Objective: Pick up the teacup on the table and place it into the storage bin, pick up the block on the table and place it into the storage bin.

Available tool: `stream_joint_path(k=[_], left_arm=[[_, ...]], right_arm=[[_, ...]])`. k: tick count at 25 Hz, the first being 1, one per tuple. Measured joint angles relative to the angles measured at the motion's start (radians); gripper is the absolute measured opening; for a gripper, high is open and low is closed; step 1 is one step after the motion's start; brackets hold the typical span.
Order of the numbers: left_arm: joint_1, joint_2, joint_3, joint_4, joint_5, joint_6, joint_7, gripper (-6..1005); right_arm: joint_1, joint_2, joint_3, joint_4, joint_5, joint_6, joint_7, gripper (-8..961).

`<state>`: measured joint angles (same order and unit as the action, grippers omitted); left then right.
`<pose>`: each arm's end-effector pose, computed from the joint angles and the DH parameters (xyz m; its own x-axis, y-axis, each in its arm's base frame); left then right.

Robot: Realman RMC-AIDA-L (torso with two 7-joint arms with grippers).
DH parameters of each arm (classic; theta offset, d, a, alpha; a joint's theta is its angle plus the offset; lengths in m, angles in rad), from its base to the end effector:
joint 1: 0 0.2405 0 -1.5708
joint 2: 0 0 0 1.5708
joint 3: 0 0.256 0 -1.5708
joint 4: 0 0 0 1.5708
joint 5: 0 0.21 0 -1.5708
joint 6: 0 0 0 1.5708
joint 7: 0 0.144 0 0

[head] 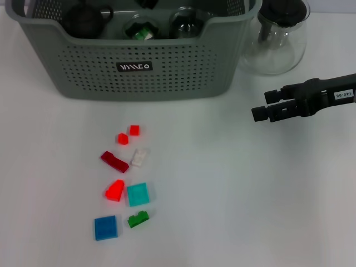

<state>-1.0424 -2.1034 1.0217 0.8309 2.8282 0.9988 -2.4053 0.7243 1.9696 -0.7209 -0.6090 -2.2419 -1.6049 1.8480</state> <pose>-0.1261 0.4830 0.0020 0.8679 0.4966 0.0142 0.3751 -0.6363 -0.6741 0.2408 0.3648 0.0177 0.7263 -0.6429 -0.2434 -0.6583 -0.7524 0.0230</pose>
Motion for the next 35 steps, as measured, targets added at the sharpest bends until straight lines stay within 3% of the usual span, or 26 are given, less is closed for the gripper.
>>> stream_joint_path(k=[4, 7, 10, 14, 17, 20, 23, 28, 35], left_arm=[[0.011, -0.004, -0.006, 0.045, -0.005, 0.006, 0.0, 394], [0.055, -0.013, -0.011, 0.188, -0.07, 0.067, 0.009, 457], [0.113, -0.016, -0.022, 0.351, -0.211, 0.174, 0.041, 541], [0.198, -0.001, -0.103, 0.524, -0.52, 0.38, 0.147, 709], [0.254, 0.009, -0.202, 0.566, -0.744, 0.564, 0.286, 829], [0.302, 0.016, -0.288, 0.576, -0.89, 0.745, 0.4, 826], [0.352, 0.025, -0.3, 0.622, -0.914, 0.9, 0.451, 824], [0.476, 0.033, -0.206, 0.765, -0.882, 0.942, 0.448, 821], [0.604, -0.003, -0.118, 0.935, -0.759, 0.964, 0.436, 818]], right_arm=[[-0.001, -0.001, 0.0, -0.002, 0.002, 0.001, 0.0, 942], [-0.002, -0.004, 0.0, -0.004, 0.003, 0.0, 0.0, 942], [-0.002, -0.009, 0.0, -0.001, 0.003, 0.003, -0.002, 942], [-0.003, -0.011, 0.0, 0.0, 0.004, 0.008, -0.014, 942], [-0.003, -0.011, 0.0, 0.001, 0.003, 0.009, -0.021, 942], [-0.004, -0.011, 0.0, 0.001, 0.003, 0.01, -0.024, 942], [-0.006, -0.011, 0.0, 0.002, 0.003, 0.01, -0.024, 942], [-0.006, -0.011, 0.006, 0.002, 0.005, 0.011, -0.023, 941], [-0.005, -0.008, 0.022, 0.002, 0.008, 0.015, -0.024, 941]])
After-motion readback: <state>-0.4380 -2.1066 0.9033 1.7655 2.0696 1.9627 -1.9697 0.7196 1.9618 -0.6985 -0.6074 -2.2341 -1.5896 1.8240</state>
